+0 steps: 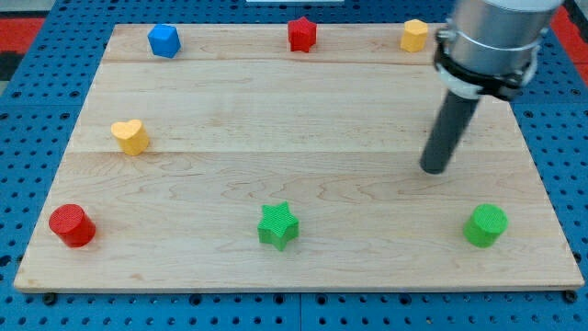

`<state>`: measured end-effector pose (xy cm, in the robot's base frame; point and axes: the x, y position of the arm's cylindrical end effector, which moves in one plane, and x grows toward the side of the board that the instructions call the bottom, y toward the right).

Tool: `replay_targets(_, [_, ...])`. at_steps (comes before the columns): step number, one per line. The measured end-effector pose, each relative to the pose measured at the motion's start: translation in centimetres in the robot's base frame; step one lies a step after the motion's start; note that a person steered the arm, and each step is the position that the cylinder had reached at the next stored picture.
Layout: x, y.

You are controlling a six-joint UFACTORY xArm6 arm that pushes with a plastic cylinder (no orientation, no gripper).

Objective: Push red star towards the bottom left

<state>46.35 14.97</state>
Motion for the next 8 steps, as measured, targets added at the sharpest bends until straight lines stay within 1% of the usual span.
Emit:
replay_targets(1, [-3.4,-4.4])
replay_targets(2, [-9.2,-6.9])
replay_targets(3, [-16.0,-8.1])
replay_targets(5, [-25.0,-8.5])
replay_targets(6, [-27.0,-9.4])
replay_targets(7, [-26.0,-13.0])
replay_targets(8, [-23.9,-15.7])
